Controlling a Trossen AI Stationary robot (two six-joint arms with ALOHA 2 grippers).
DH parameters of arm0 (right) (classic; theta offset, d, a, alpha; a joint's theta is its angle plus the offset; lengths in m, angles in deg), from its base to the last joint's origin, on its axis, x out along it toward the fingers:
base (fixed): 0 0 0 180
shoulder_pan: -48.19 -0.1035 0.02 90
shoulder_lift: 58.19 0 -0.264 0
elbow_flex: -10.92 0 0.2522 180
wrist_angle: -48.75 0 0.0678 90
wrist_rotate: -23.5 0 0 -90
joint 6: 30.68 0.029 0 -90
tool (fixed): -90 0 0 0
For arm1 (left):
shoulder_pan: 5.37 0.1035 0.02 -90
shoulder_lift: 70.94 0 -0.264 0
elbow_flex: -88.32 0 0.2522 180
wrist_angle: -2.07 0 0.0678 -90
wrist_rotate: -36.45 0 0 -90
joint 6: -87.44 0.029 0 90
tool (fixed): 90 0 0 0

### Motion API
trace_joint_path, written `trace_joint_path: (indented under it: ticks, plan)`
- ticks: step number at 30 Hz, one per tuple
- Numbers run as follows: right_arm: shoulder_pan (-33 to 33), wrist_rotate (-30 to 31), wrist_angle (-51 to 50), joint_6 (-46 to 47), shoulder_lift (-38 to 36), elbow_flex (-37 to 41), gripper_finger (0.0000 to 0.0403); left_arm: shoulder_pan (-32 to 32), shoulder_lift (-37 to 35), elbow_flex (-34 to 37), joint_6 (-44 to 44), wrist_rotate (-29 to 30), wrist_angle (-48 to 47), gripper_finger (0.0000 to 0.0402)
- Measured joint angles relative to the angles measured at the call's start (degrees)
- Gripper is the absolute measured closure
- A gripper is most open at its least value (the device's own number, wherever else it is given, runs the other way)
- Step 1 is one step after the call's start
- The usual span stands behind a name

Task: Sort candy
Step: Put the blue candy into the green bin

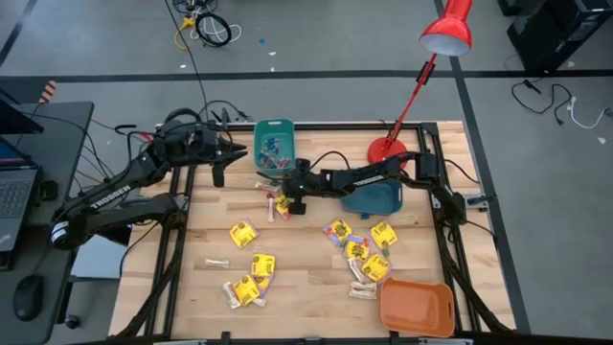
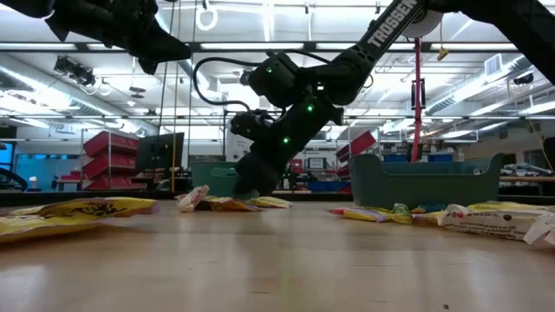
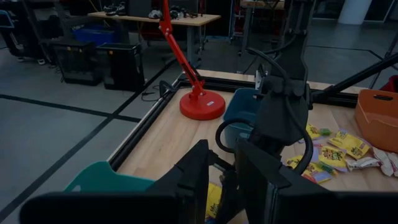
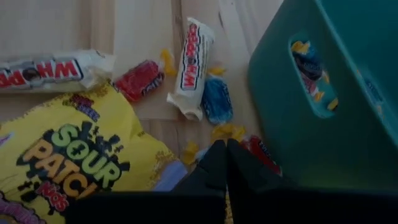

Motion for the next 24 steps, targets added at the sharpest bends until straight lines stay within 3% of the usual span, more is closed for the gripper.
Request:
trace_joint_path:
  ticks: [24]
  plan:
    - [-0.4,0.2,0.8,5.8,1.9,-0.2,0.0403,0.0,0.0,0.0,0.0,0.0,-0.3,0.0321]
